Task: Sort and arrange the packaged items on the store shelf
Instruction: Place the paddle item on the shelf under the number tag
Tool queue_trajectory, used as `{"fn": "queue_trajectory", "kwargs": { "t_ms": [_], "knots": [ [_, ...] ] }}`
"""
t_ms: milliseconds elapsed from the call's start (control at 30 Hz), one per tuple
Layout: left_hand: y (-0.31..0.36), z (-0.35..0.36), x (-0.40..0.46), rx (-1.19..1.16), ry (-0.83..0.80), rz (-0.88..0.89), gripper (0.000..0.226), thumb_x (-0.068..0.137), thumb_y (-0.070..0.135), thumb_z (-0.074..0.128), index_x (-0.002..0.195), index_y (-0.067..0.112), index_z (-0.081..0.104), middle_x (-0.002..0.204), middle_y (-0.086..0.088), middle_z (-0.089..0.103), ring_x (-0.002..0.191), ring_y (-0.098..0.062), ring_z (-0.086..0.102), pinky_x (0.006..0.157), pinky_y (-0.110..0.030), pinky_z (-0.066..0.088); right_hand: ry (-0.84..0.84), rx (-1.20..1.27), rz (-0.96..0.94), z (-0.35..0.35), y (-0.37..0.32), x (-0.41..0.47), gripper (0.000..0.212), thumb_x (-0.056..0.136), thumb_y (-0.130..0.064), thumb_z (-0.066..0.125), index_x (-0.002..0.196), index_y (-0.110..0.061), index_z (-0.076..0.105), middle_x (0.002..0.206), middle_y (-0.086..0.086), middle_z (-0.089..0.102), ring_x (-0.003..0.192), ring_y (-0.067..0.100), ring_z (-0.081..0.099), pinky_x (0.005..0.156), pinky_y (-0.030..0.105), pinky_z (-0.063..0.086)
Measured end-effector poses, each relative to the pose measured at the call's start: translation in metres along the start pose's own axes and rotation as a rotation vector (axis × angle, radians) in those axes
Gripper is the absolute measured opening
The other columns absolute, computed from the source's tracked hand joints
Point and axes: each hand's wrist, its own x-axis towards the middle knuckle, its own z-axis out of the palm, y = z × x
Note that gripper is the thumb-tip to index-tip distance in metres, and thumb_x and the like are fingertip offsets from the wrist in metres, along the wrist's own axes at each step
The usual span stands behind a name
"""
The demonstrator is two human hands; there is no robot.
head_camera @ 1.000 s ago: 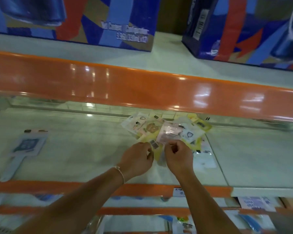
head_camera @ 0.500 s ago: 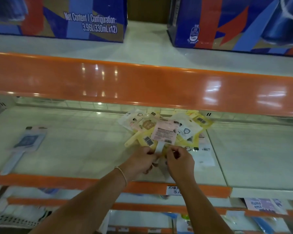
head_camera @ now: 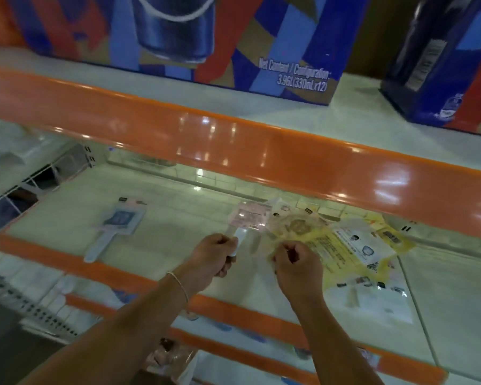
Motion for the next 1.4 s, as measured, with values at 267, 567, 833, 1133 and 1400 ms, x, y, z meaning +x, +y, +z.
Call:
{"fn": "queue_trajectory", "kwargs": {
  "t_ms": [267,567,833,1133,1400],
  "knots": [
    [-0.004,-0.107,-0.008,0.025,0.137,0.012,0.028,0.097,0.020,0.056,0.073,0.010,0.048,0.060,-0.009,0.048,0.042,-0.014,0.040,0.041,-0.019,0.029,-0.159,-0.009,-0.031,0.088,-0.033,-0.014,0.014,0.088,-0.034,0.062,0.077,-0.028,0.068,0.072,-0.005,0.072,0.068,0.019,0.069,0.069,0.043,0.059],
    [0.001,-0.201,-0.011,0.108,0.244,0.016,0.031,0.100,0.020,0.050,0.072,0.009,0.047,0.056,-0.008,0.046,0.045,-0.016,0.038,0.039,-0.020,0.029,-0.240,-0.013,-0.074,0.160,-0.062,-0.035,0.015,0.087,-0.024,0.066,0.073,-0.028,0.066,0.069,-0.004,0.072,0.067,0.018,0.069,0.073,0.043,0.059],
    [0.003,-0.246,-0.006,0.200,0.264,-0.015,0.023,0.099,0.024,0.051,0.084,0.007,0.055,0.060,-0.008,0.050,0.047,-0.018,0.042,0.044,-0.023,0.033,-0.272,-0.025,-0.080,0.196,-0.072,-0.049,0.011,0.087,-0.023,0.065,0.078,-0.028,0.067,0.073,-0.003,0.072,0.069,0.018,0.069,0.070,0.041,0.059],
    [0.015,-0.275,-0.003,0.968,0.425,0.077,0.032,0.095,0.029,0.042,0.072,0.012,0.058,0.066,-0.002,0.059,0.056,-0.019,0.054,0.049,-0.025,0.042,-0.251,-0.030,-0.056,0.204,-0.072,-0.051,0.009,0.088,-0.023,0.066,0.081,-0.028,0.067,0.072,-0.002,0.072,0.066,0.019,0.069,0.070,0.042,0.059],
    [0.020,-0.263,0.001,1.375,0.531,0.011,0.033,0.094,0.044,0.047,0.103,0.014,0.058,0.096,-0.006,0.056,0.086,-0.026,0.062,0.065,-0.030,0.045,-0.217,-0.004,-0.051,0.189,-0.067,-0.042,0.010,0.086,-0.026,0.066,0.078,-0.030,0.067,0.072,-0.003,0.072,0.068,0.020,0.069,0.072,0.045,0.059]
  ]
}}
